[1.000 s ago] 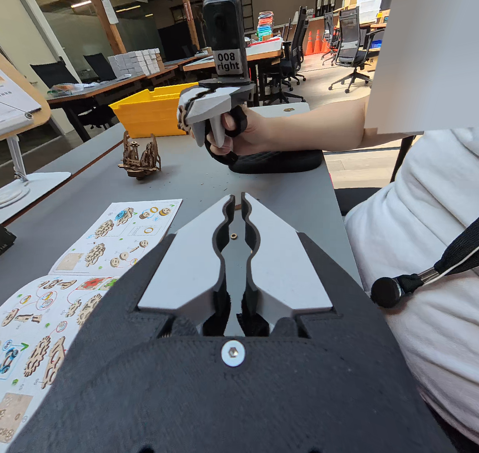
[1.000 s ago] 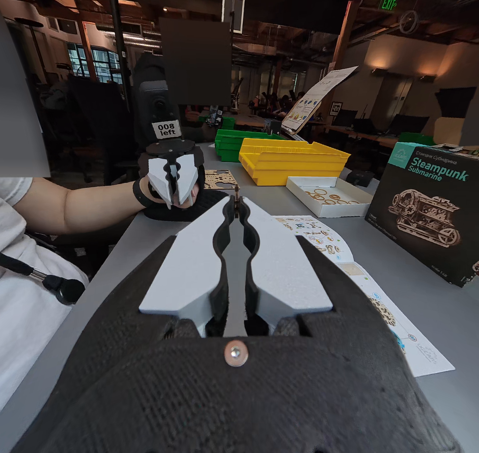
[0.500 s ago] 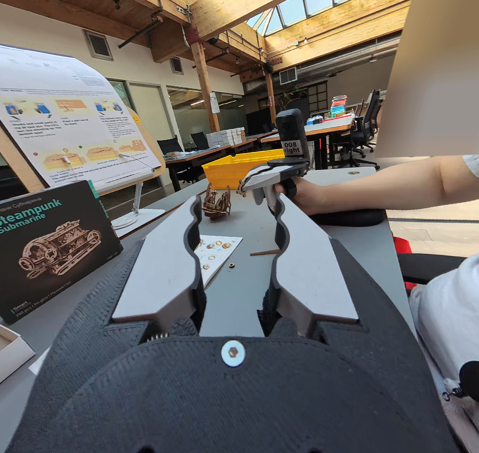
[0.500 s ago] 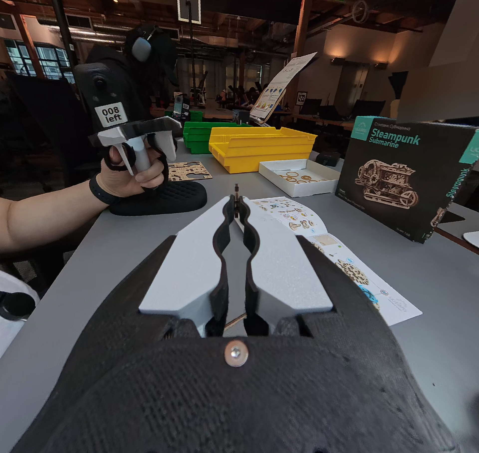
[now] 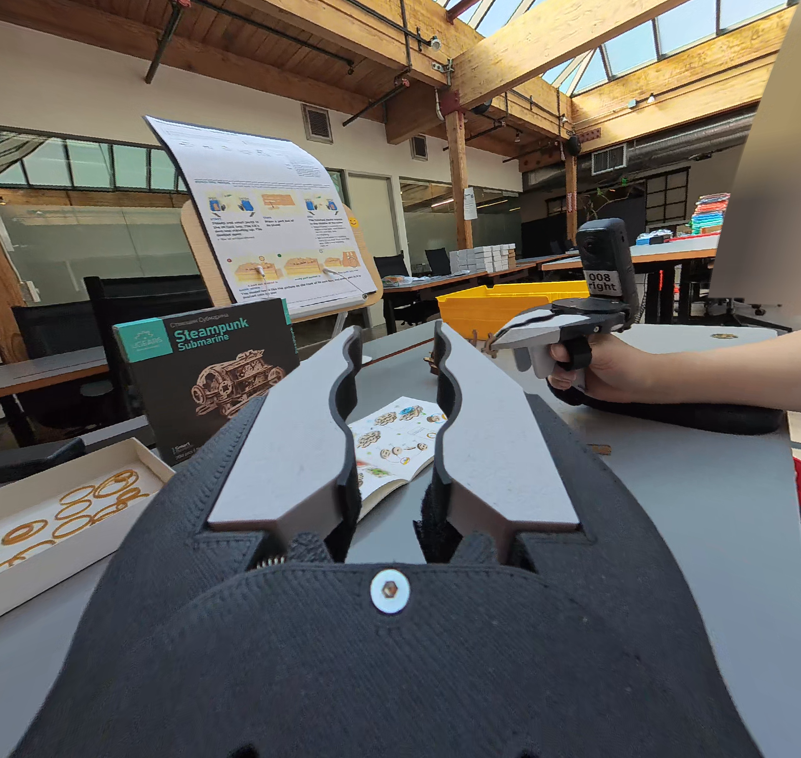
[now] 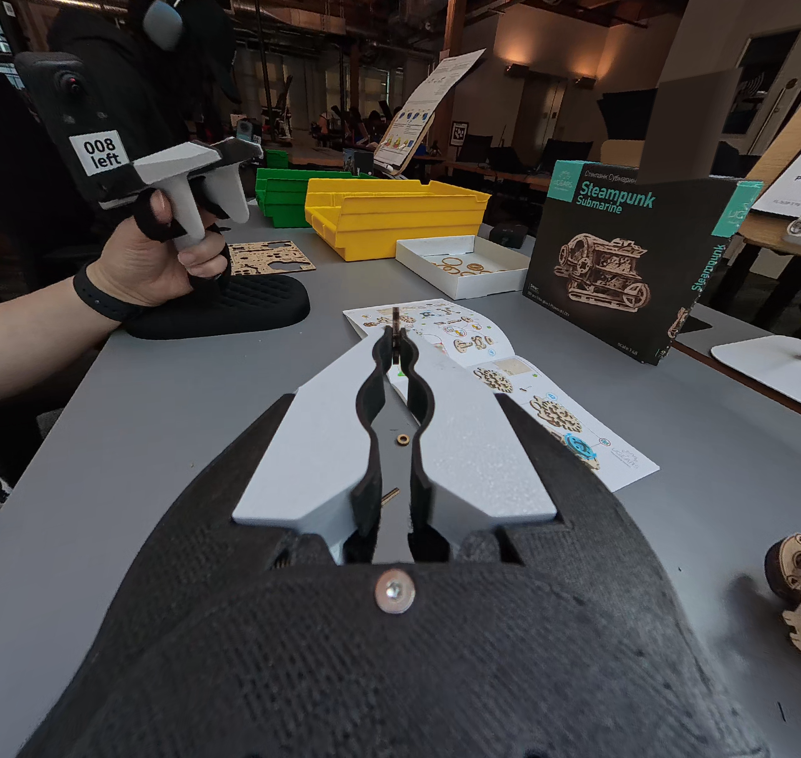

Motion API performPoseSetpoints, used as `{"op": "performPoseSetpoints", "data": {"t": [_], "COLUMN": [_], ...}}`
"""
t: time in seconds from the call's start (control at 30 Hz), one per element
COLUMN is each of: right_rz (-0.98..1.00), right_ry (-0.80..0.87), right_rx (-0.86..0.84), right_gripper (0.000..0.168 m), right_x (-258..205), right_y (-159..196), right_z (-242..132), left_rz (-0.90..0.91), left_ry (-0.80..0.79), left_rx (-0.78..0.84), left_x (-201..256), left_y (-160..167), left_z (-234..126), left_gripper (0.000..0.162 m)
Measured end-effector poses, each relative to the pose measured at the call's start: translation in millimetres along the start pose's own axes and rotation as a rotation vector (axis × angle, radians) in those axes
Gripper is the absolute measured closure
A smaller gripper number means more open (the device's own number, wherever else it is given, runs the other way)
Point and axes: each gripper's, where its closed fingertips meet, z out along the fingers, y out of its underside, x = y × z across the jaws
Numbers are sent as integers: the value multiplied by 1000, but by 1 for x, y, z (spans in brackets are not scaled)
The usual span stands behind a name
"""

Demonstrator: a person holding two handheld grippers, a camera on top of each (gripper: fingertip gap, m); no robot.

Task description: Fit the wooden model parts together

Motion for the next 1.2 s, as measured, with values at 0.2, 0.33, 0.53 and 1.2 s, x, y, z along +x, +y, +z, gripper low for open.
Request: {"op": "performPoseSetpoints", "data": {"t": [0.2,0.33,0.53,1.2], "right_rz": [-47,1,51,7], "right_ry": [-6,-11,-56,61], "right_rx": [-36,-28,-15,-59], "right_gripper": [168,168,168,168], "right_x": [-8,-7,-17,8], "right_y": [6,7,4,1], "right_z": [0,-2,-5,-5], "left_rz": [-63,-120,-165,-94], "left_ry": [-323,-379,-419,-207], "left_rx": [-77,-84,-23,-361], "left_x": [-59,-72,-81,-60], "left_y": [16,21,13,-16], "left_z": [-16,-22,-30,-53], "left_gripper": [137,137,137,126]}}
